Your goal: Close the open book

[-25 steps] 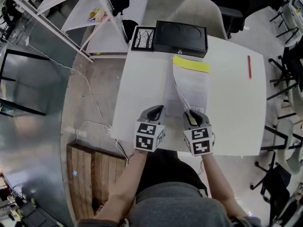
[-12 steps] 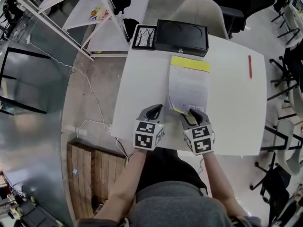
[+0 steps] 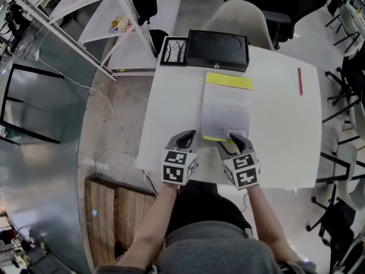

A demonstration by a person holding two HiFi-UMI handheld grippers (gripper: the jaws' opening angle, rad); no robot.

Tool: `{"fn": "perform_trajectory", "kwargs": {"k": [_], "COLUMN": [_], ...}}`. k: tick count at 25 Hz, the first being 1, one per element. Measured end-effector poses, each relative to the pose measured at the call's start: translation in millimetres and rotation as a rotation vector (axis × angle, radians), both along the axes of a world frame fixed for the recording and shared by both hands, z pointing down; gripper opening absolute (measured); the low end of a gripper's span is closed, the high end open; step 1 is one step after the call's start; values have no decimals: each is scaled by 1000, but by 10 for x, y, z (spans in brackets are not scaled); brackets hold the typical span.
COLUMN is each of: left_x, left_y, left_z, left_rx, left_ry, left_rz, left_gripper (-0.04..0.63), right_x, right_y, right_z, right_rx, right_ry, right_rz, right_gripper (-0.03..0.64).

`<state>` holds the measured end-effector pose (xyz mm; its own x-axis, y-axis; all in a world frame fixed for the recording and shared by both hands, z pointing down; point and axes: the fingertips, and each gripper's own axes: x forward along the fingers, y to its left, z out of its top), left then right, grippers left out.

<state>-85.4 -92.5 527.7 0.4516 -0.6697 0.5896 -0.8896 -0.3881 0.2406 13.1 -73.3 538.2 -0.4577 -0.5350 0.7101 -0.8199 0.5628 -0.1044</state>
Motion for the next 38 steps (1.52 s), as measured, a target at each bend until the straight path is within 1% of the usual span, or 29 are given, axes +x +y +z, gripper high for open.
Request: {"fn": "perform_trajectory", "kwargs": {"k": [7,14,21,30,34,38], "left_x": [-6,19,83,47,38,46], "left_y": [-5,-43,-61,-86,-92,-84], "left_z": [-68,-192,-332,-546,-603,-688], "left_rx": [21,57,93,154,170,191], "left_ry": [-11,-21,-22,-19,-15,-9], "left_rz": [8,17,37,26,20,18], "left_gripper": [8,8,8,8,8,8], "right_x": [112,251,429,674,796,861], "right_y": [-49,-85,-97,-42,-22,10], "right_z": [-175,-423,-734,-985,-1059,-1136], "right_rx": [35,101,180,255,283,308], "right_ry": [-83,-154,-197,-227,-225,-221], "right_rz": [84,181,253,339,381,403], "right_gripper": [212,180,146,77,30,5]}}
